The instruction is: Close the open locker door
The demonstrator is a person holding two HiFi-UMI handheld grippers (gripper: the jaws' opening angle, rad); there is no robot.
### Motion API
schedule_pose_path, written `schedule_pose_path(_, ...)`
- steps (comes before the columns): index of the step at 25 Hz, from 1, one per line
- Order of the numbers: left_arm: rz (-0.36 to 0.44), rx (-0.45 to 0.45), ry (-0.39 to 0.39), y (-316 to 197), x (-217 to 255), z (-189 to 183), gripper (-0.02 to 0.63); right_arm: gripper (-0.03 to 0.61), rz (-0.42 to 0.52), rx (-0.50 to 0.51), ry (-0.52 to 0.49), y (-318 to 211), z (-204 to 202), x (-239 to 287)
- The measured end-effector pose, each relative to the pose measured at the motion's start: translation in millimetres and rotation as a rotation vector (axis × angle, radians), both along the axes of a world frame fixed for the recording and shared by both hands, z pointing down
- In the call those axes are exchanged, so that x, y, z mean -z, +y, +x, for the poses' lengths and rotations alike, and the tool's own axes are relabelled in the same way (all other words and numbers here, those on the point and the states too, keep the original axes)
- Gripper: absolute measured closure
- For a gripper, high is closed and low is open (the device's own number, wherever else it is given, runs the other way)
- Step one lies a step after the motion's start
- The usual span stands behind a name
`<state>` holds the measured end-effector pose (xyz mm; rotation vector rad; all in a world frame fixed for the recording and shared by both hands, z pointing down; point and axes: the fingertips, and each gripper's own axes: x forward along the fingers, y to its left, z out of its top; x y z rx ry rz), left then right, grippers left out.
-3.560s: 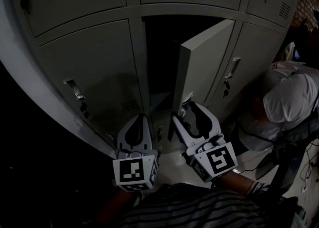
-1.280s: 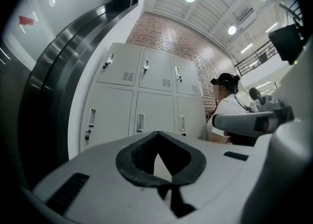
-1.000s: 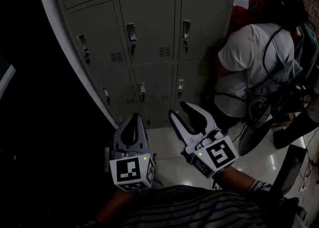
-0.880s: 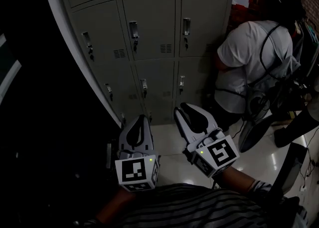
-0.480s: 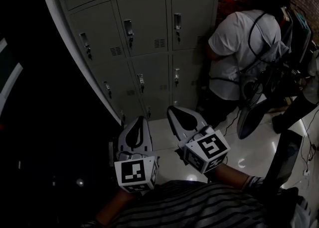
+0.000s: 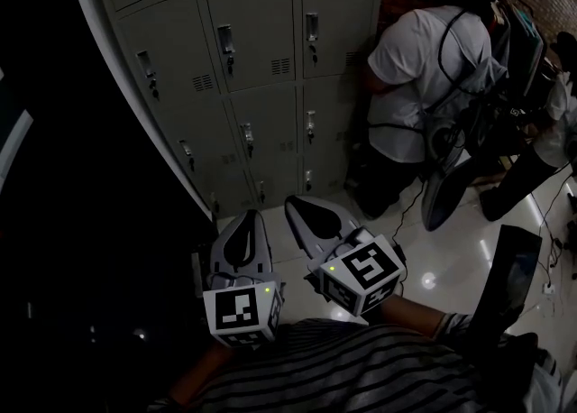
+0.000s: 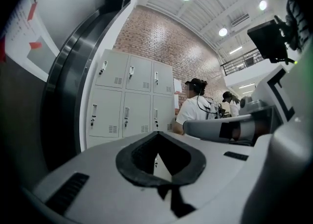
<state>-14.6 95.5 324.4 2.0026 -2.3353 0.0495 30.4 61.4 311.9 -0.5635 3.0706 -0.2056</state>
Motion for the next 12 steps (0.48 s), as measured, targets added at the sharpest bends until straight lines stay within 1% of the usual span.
schedule_pose_path(8, 0.019, -0.008, -0.007, 6.2, 3.1, -4.6, 0.611, 0.578, 0.024, 0.007, 0.000, 9.5, -8.6, 4.3)
schedule_pose_path(12, 0.026, -0.004, 0.002, 9.0, 2.9, -8.1, 0.611, 0.578, 0.029, 0.007, -0.002, 13.5, -12.1, 6.9)
